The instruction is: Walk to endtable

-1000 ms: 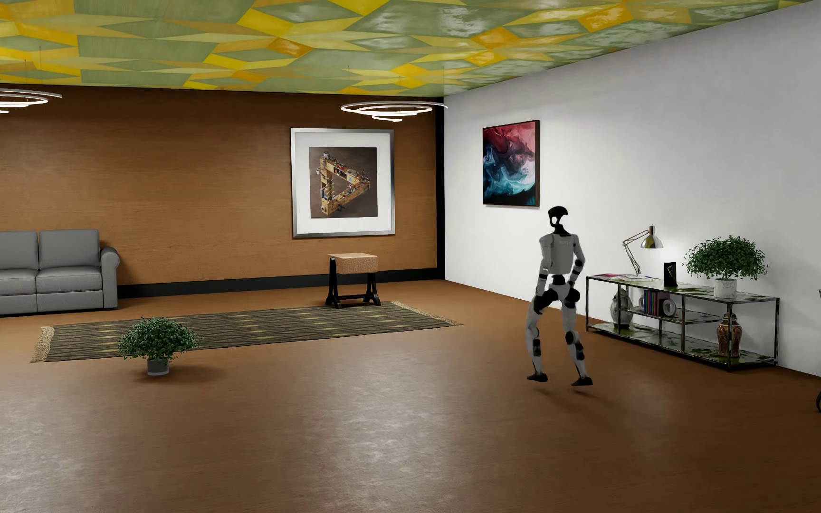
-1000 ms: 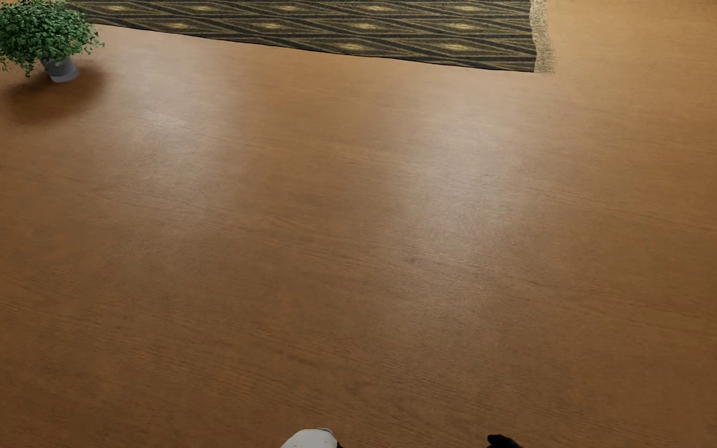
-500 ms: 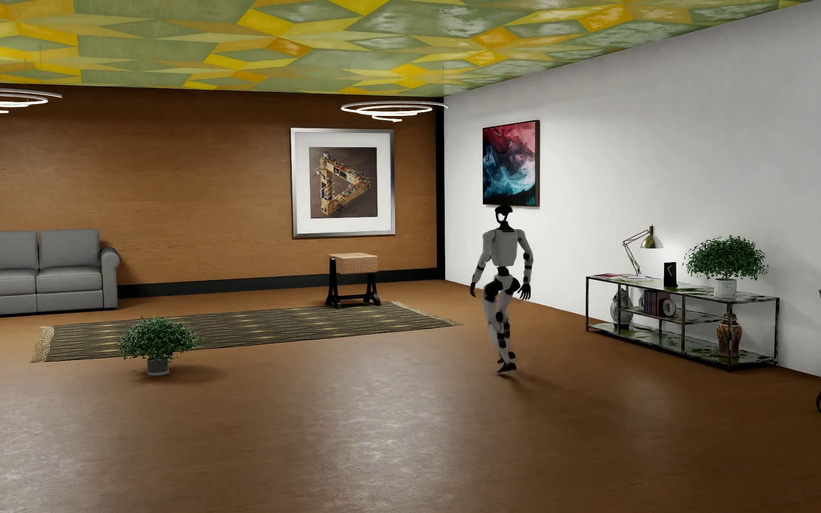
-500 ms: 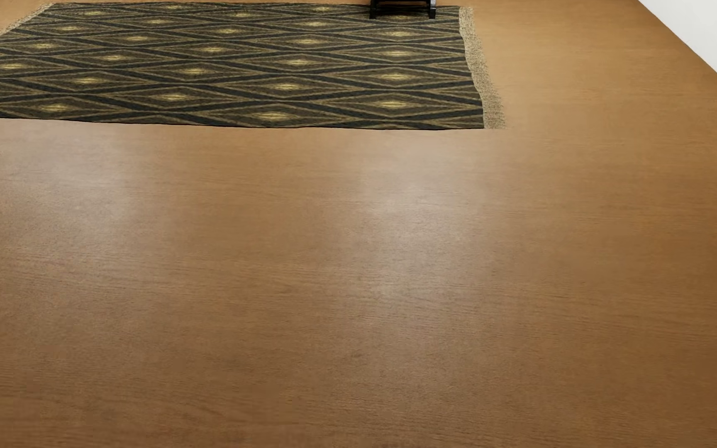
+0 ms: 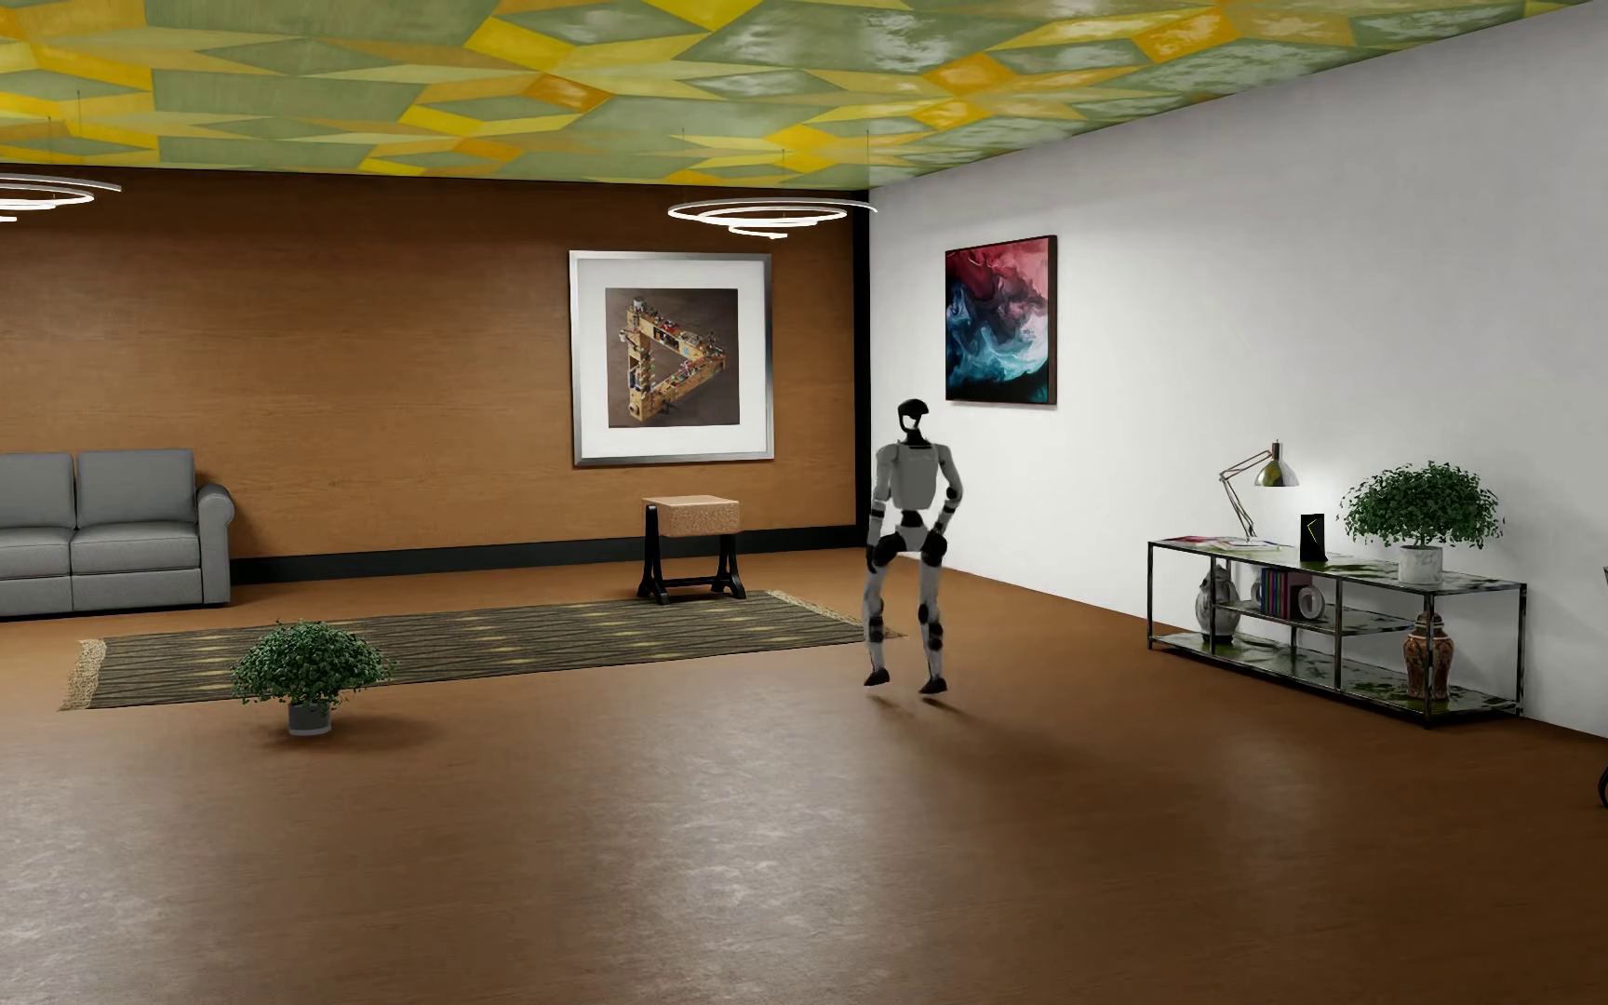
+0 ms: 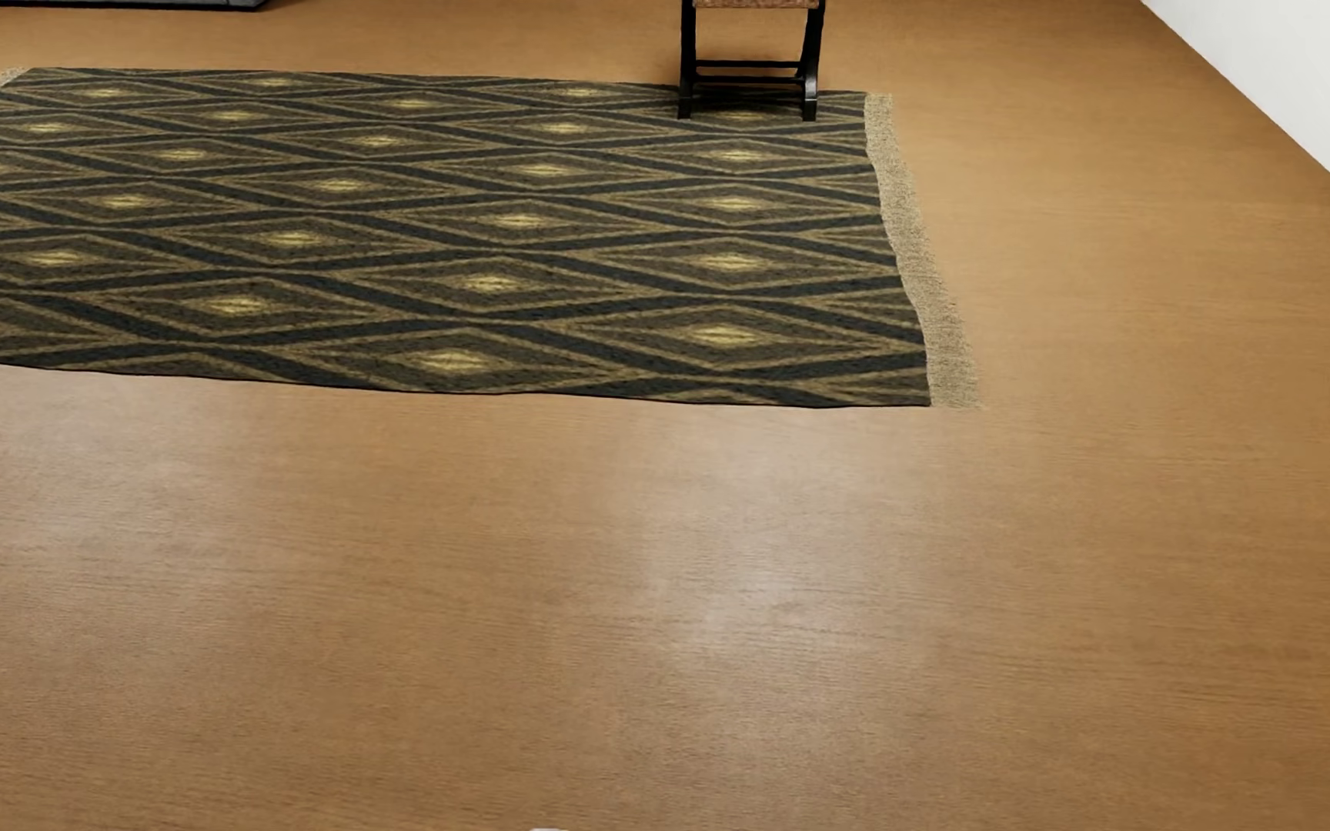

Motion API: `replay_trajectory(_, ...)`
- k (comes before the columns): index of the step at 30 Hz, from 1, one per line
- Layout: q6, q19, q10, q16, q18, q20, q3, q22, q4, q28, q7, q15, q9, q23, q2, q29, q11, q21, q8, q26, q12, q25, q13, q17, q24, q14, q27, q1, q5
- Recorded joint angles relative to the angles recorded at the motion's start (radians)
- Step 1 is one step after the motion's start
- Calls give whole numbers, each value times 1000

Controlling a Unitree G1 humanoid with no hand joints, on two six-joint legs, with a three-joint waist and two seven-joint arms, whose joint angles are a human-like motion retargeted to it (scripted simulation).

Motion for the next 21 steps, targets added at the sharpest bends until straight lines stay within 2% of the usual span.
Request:
replay_trajectory(1,-3,0,-213,3,0,3,41,21,14,0,0,-50,-14,-53,54,0,-15,-43,0,0,24,0,-47,-5,0,-3,0,-19,-14)
replay_trajectory(2,3,0,-392,4,0,2,62,39,21,0,0,-86,-31,-117,89,0,-18,-94,0,0,40,0,-83,-14,0,63,0,-39,-18)
replay_trajectory(3,1,0,-751,1,0,8,81,58,31,0,0,-110,-54,-166,113,0,-14,-140,0,0,50,0,-113,-23,0,253,0,-76,-40)
replay_trajectory(4,-2,0,-793,-2,0,11,98,77,30,0,0,-104,-64,-196,142,0,6,-171,0,0,60,0,-132,-29,0,268,0,-113,-64)
replay_trajectory(5,-7,0,-425,-6,0,8,114,101,15,0,0,-67,-56,-224,188,0,43,-194,0,0,64,0,-126,-35,0,38,0,-143,-98)
replay_trajectory(6,-19,0,-326,-7,0,7,120,125,-11,0,0,17,-68,-217,196,0,116,-214,0,0,60,0,-105,-27,0,-20,0,-177,-124)
replay_trajectory(7,-36,0,-219,-7,0,-17,116,156,-28,0,0,136,-99,-186,151,0,250,-221,0,0,52,0,-76,-10,0,67,0,-220,-150)
replay_trajectory(8,-69,0,-120,-7,0,-35,94,184,-82,0,0,275,-70,-109,139,0,412,-198,0,0,41,0,-46,12,0,57,0,-162,-203)
replay_trajectory(9,-63,0,-82,-13,0,1,60,166,-106,0,0,393,-58,-35,31,0,647,-147,0,0,11,0,-36,13,0,-3,0,-125,-183)
replay_trajectory(10,-65,0,-99,-19,0,-1,26,122,-144,0,0,393,-38,62,-70,0,847,-72,0,0,-14,0,-39,20,0,-32,0,-44,-184)
replay_trajectory(11,-41,0,-155,-31,0,33,-41,48,-157,0,0,338,-23,146,-158,0,956,-79,0,0,-30,0,-19,43,0,-23,0,60,-151)
replay_trajectory(12,-14,0,-201,-36,0,61,-98,-28,-162,0,0,325,-21,212,-249,0,959,-45,0,0,-59,0,18,49,0,-8,0,135,-113)
replay_trajectory(13,3,0,-258,-40,0,106,-161,-128,-161,0,0,361,-5,257,-308,0,861,-9,0,0,-73,0,64,53,0,7,0,241,-87)
replay_trajectory(15,34,0,-341,-37,0,155,-234,-325,-144,0,0,501,-11,301,-424,0,480,47,0,0,-107,0,175,48,0,28,0,383,-44)
replay_trajectory(16,36,0,-372,-30,0,181,-271,-408,-137,0,0,492,-17,306,-466,0,282,81,0,0,-128,0,221,44,0,23,0,443,-40)
replay_trajectory(17,30,0,-400,-17,0,206,-298,-475,-133,0,0,328,-25,305,-493,0,99,106,0,0,-153,0,261,43,0,-8,0,497,-48)
replay_trajectory(18,18,0,-408,-5,0,234,-330,-520,-129,0,0,31,-38,308,-528,0,-6,129,0,0,-177,0,291,45,0,-46,0,537,-71)
replay_trajectory(19,6,0,-403,9,0,260,-352,-553,-117,0,0,-75,-55,303,-565,0,20,145,0,0,-200,0,315,49,0,-90,0,566,-91)
replay_trajectory(20,-11,0,-392,19,0,275,-383,-547,-107,0,0,-86,-51,352,-589,0,24,243,0,0,-220,0,297,55,0,-119,0,606,-99)
replay_trajectory(21,-7,0,-374,11,0,303,-410,-531,-92,0,0,-83,-41,357,-613,0,35,267,0,0,-218,0,292,53,0,-109,0,654,-84)
